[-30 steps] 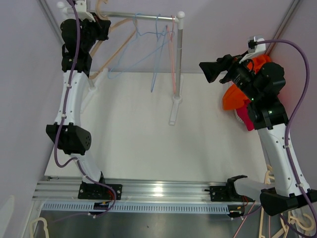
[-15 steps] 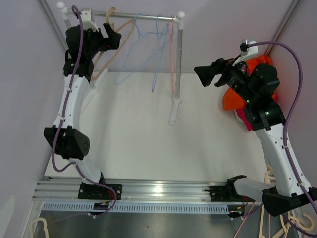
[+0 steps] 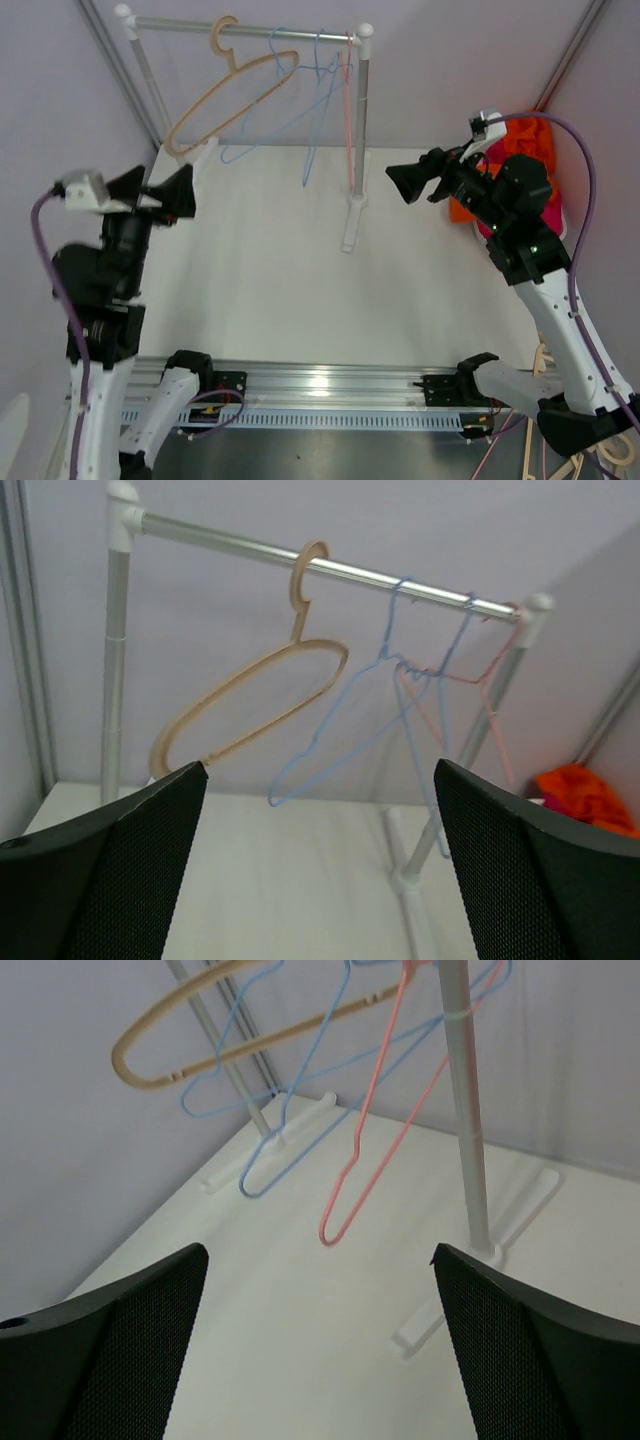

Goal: Remove the t-shirt from the hanger

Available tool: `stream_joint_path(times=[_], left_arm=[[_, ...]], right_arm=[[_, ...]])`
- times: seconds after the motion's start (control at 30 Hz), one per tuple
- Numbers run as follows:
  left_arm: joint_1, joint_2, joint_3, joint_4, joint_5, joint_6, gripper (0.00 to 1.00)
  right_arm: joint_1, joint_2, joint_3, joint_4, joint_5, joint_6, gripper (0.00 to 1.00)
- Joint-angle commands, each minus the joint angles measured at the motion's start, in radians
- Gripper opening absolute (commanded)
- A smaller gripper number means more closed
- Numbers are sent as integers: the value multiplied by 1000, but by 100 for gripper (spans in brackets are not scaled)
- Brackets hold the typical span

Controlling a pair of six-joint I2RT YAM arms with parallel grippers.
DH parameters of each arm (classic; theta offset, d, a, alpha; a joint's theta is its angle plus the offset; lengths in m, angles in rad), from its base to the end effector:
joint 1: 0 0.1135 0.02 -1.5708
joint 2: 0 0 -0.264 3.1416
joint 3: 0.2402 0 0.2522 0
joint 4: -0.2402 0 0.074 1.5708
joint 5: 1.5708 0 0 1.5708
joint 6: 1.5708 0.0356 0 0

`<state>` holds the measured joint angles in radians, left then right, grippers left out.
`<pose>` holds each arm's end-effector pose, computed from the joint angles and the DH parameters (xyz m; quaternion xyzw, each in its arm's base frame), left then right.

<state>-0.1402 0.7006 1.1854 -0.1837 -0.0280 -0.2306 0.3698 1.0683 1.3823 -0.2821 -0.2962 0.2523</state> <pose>0.1107 -0.0146 0.4834 -0.0380 0.5919 -0.1402 0.7928 0.1970 0.0875 0.4810 -0.1462 0.6807 0.3152 0.6449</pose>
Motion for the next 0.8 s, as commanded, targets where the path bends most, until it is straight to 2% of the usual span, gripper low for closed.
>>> stream_joint_path(times=[0.0, 0.1, 0.2, 0.43, 0.77], left_arm=[[-9, -163, -188, -19, 92, -88, 100], [-10, -301, -291, -80, 86, -125, 100], [-10, -390, -354, -161, 92, -105, 99], [-10, -526, -460, -224, 94, -124, 99], [-10, -490, -441, -255, 76, -139, 100]], right_arm=[[8, -128, -165, 56, 19, 11, 99], [9, -250, -358, 135, 26, 39, 99], [8, -327, -469, 149, 55, 53, 99], [9, -413, -561, 103, 107, 25, 99], [9, -470, -603, 109, 95, 27, 99]])
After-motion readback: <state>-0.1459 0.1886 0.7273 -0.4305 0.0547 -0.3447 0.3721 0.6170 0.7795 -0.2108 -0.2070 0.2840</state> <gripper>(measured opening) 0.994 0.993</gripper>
